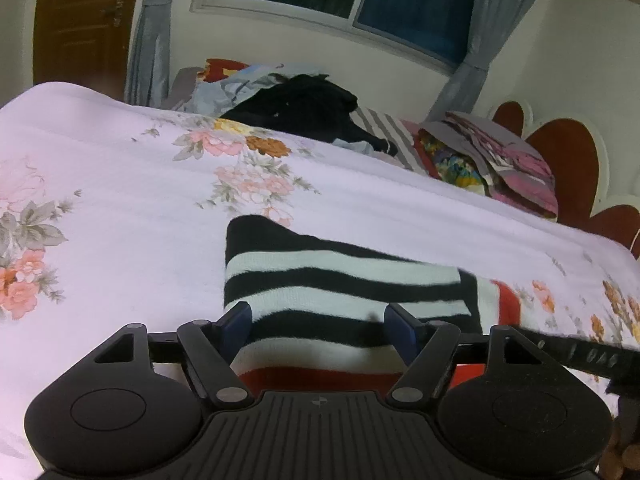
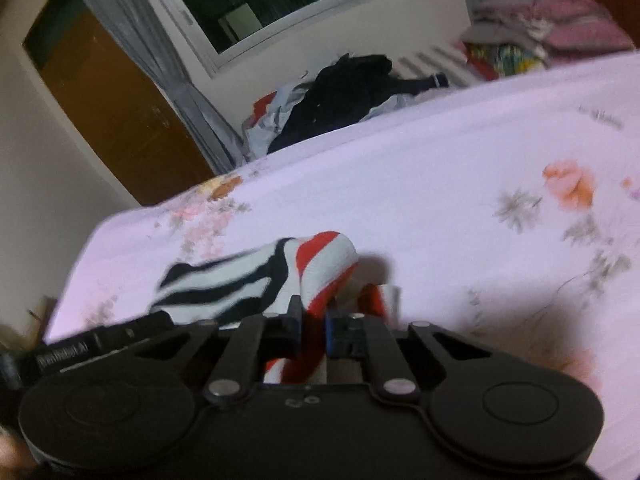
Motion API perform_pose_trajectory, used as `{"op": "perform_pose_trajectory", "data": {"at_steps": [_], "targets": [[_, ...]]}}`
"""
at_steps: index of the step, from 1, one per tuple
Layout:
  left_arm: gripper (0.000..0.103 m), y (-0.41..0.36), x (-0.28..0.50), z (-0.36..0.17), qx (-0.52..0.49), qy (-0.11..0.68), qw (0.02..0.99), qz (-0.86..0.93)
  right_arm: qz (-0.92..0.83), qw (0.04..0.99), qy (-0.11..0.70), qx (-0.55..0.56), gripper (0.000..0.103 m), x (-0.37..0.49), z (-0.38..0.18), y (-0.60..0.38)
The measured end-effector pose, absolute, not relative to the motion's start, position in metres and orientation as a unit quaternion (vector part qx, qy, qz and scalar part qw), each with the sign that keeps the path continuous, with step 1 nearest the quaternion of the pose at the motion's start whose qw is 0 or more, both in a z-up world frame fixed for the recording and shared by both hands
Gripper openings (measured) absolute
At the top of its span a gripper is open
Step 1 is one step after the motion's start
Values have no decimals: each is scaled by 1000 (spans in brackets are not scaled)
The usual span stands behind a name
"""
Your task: Fold small clothes
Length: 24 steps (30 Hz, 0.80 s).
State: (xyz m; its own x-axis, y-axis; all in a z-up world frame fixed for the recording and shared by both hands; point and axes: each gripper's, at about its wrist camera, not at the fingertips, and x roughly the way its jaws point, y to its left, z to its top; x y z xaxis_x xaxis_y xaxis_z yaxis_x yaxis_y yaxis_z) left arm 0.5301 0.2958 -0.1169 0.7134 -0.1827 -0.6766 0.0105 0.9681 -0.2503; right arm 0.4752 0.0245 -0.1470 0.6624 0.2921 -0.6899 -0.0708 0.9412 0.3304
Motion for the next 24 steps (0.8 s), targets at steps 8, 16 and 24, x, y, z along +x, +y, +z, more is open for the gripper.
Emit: {"op": "perform_pose_trajectory", "data": {"at_steps": [8,16,24], "targets": [[72,290,530,-126,-88,382,918,-49,80,889,426,150,21,484,-164,13],[72,307,493,-102,-115,368,921,-60,124,907,386,118,21,444,-120,20],[72,305,441,-114,-100,385,914,-75,138,905,394,84,21,404,-123,39]]}}
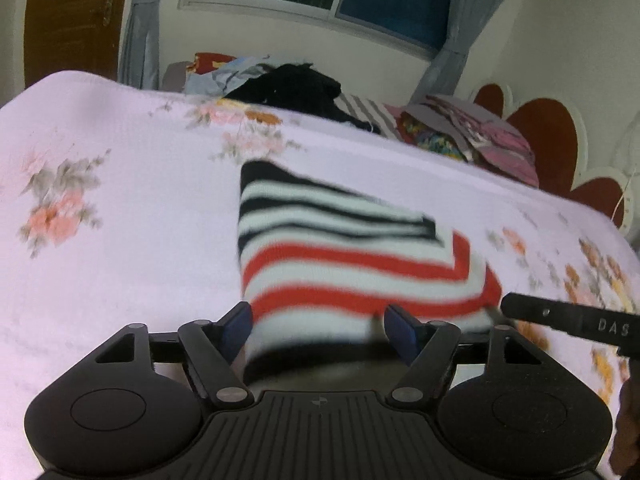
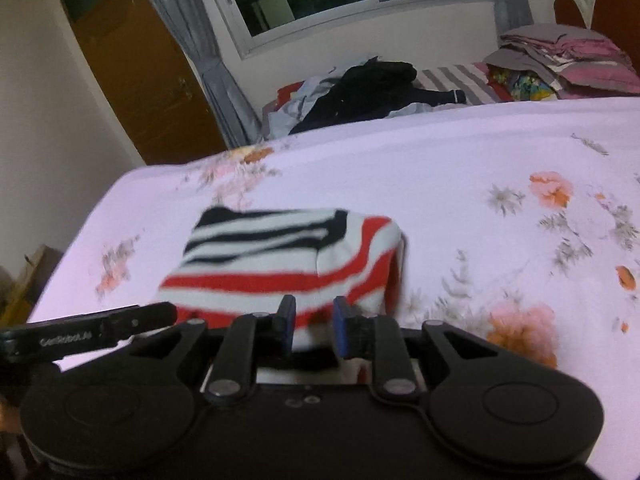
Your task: Fold small clothes
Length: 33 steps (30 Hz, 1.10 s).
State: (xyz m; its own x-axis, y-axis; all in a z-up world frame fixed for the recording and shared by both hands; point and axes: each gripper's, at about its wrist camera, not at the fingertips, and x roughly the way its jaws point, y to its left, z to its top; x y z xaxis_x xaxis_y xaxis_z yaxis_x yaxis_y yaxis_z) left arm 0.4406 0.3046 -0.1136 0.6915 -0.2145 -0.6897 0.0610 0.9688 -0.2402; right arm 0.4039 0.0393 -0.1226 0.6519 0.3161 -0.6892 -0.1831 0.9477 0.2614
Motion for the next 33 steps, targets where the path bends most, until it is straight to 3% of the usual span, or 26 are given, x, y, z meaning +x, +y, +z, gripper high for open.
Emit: {"op": "perform_pose_trajectory", "data": {"at_steps": [2,7,11,14,17,18,22,27,33], "targets": [[72,308,436,-124,-110,397,908,-72,141,901,402,81,20,397,-130,41],[85,313,432,-139,-115,392,911,-61,136,886,423,131,16,390,-153,35],[85,317,429,-134,-112,394,910,-65,135,887,421,130,12,379,-147,33],[85,316,419,-123,-116,397,908,-64,133,895,403,137,24,364,-132,26],[85,320,398,-118,-119,404,903,-80,127,897,402,134,26,346,-127,16],[85,321,391,-118,-123,409,901,-83,124,895,406,138,31,340,-127,13],[85,328,371,-133,-142,441,881,-97,122,878,436,153,31,320,-141,7],[46,333,363,-146,-157,444,875,-110,116,867,446,189,16,310,-152,9],[42,337,363,-151,-139,437,880,-122,101,867,462,156,13,309,-164,9]]}}
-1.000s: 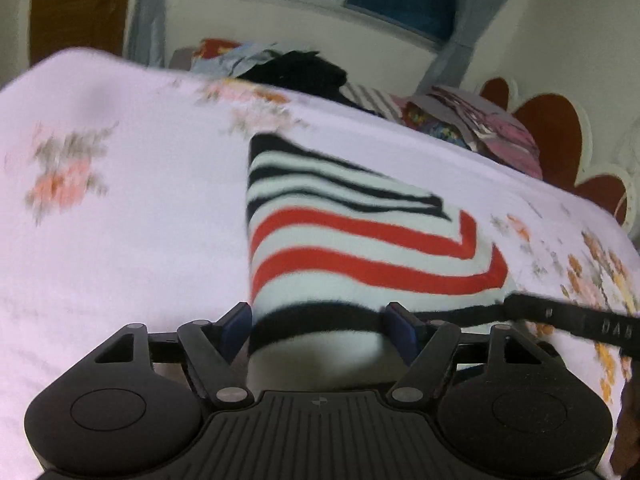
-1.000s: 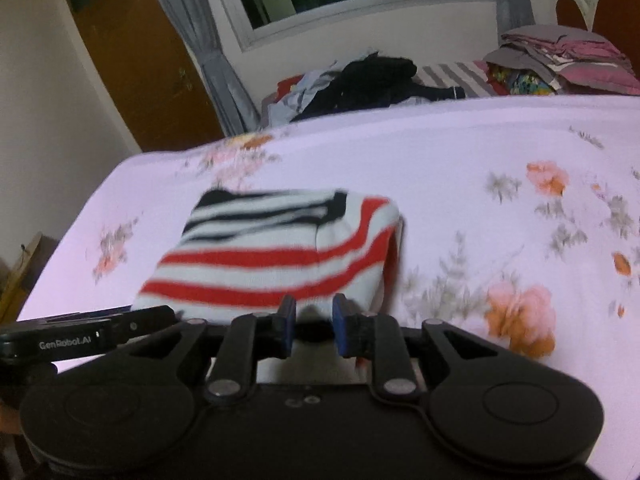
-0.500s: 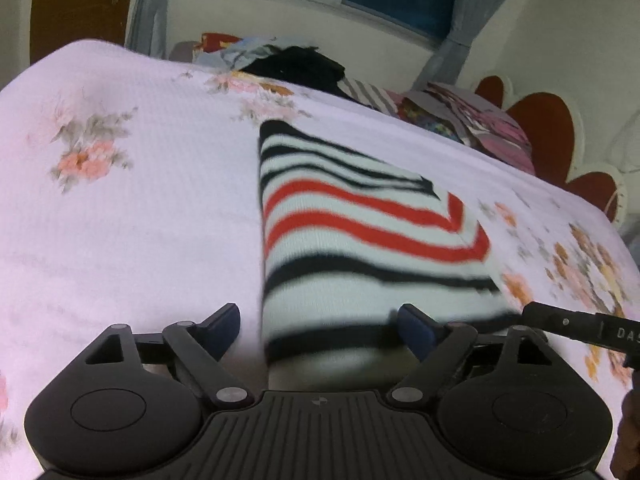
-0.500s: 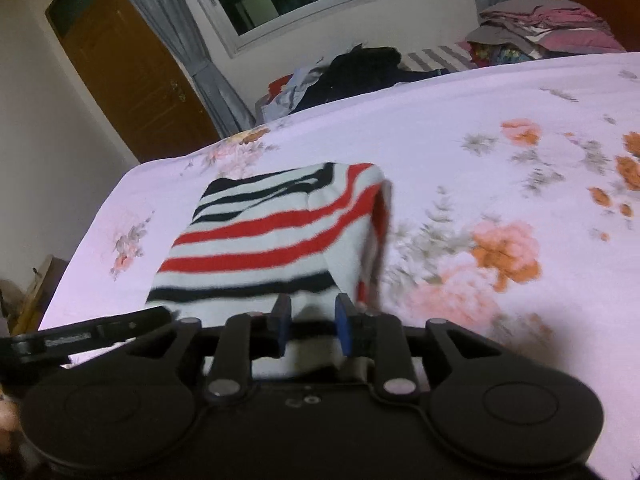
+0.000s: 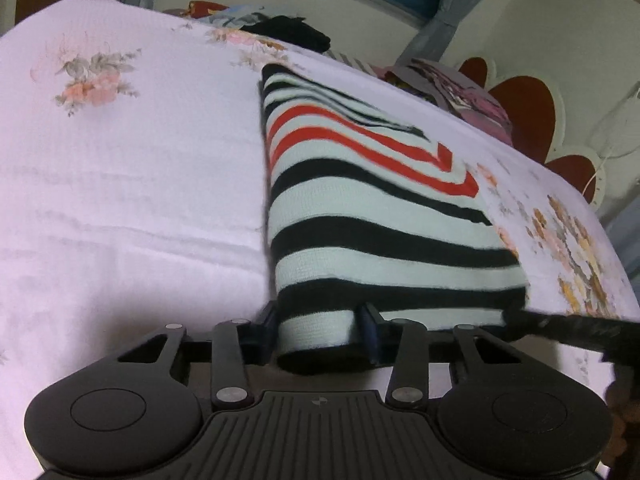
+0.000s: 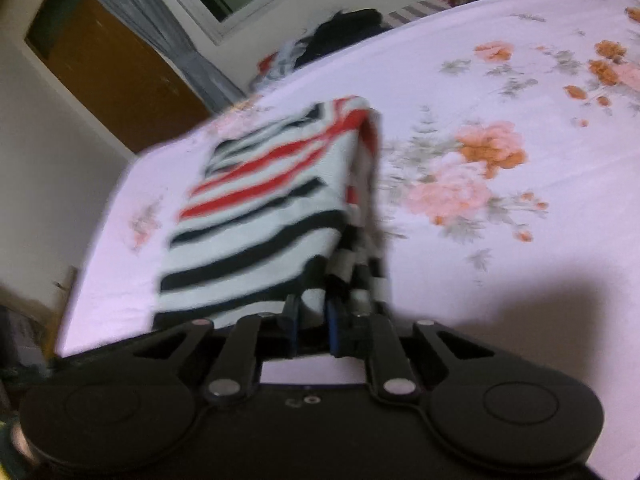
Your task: Fold small clothes
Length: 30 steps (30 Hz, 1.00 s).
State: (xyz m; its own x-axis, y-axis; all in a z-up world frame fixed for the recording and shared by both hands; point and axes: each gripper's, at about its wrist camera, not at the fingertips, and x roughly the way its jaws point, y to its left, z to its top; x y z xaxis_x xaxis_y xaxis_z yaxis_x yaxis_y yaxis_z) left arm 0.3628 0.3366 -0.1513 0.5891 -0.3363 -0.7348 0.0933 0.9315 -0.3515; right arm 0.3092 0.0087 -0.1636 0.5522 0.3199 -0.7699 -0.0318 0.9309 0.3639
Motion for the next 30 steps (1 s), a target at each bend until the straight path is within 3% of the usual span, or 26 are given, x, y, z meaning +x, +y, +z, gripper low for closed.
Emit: {"op": "perform_pose_trajectory", "data": {"at_steps": [4,5,6,7,8,9,13,17,21,27,30], "targets": [[42,331,361,-150,-117,428,888,-121,96,873,459,133,21,310,-169,11],[43,331,360,-148,-120,427,888,-121,89,874,459,132,30,309,-169,10],[47,331,359,-145,-115,426,889,-118,83,874,458,138,38,307,-168,7],[51,329,356,-142,-104,424,893,-113,79,876,455,137,39,304,-165,6],[62,328,354,-139,-96,421,896,-108,73,880,450,133,41,300,-161,8],[72,327,351,-138,-90,420,898,-101,67,888,439,123,41,296,-155,11],[74,327,343,-137,-92,419,899,-91,53,910,404,73,41,288,-144,30],[77,328,337,-127,-99,422,898,-83,25,900,434,36,44,302,-163,34],[101,328,324,-101,-97,400,909,-63,20,904,425,46,45,297,-147,40],[103,318,305,-63,-83,388,916,-49,48,912,403,54,63,272,-121,44],[103,312,293,-49,-75,399,914,-12,64,912,401,57,66,255,-110,41]]}}
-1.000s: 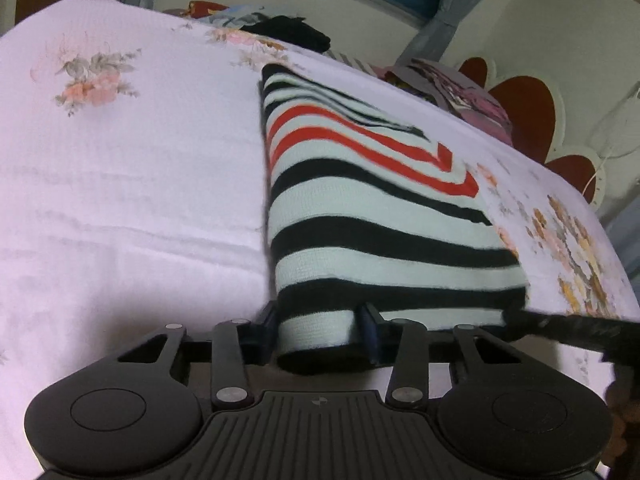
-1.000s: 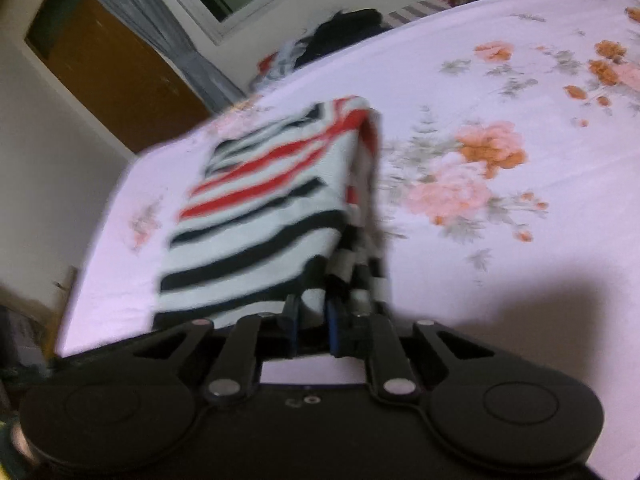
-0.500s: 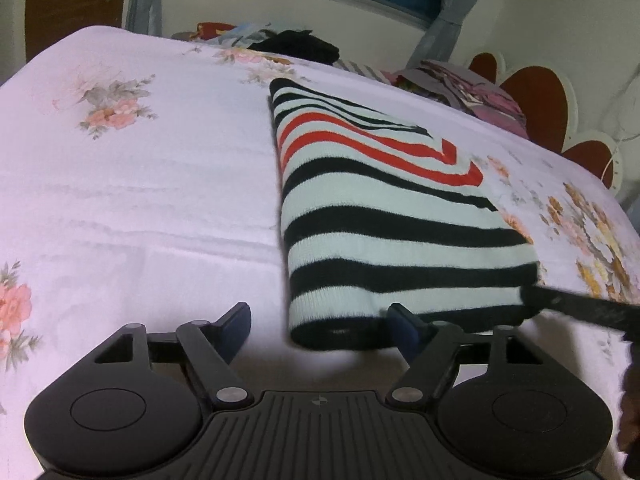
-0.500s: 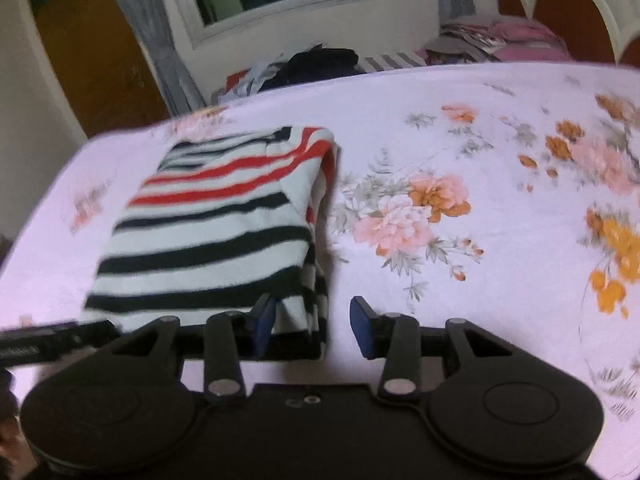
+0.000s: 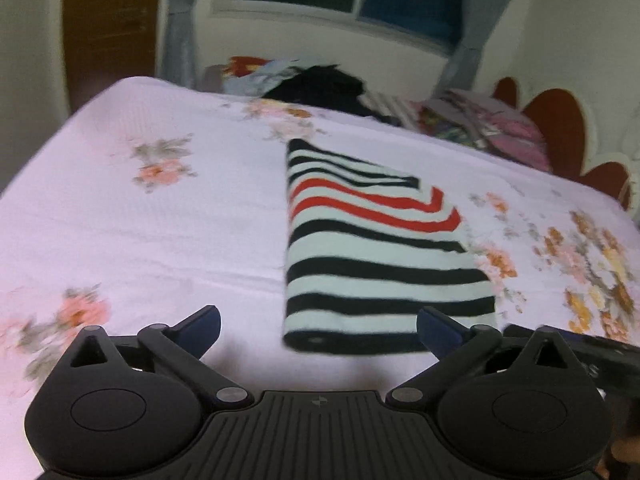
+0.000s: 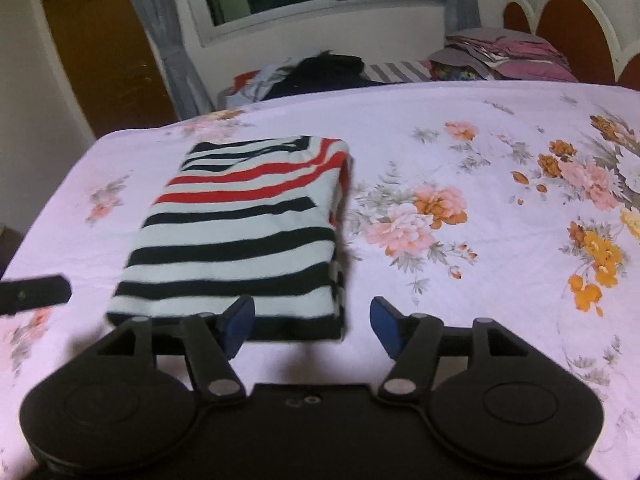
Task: Fold small clothes
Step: 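Open both grippers and pull them back from the folded sweater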
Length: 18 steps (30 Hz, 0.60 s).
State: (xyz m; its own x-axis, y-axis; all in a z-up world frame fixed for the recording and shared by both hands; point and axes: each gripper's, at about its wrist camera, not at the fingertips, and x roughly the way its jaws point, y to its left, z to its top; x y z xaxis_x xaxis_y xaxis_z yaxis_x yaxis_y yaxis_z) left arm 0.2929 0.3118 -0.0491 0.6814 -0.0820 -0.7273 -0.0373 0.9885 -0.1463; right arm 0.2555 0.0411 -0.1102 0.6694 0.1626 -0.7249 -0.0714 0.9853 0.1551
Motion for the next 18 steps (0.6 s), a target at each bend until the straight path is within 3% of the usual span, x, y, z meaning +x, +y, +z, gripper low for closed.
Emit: {"op": "perform_pose_trajectory", "data": {"at_steps": [5,12,18], "targets": [[103,296,257,-30,-57,409,911,19,92,913,393,60,78,214,-83,31],[103,259,164,17,-23,316,948,15,137,923,357,39,96,133,-32,16],[103,239,102,41,-55,343,937,40,138,936,320,48,100,62,8,-2]]}}
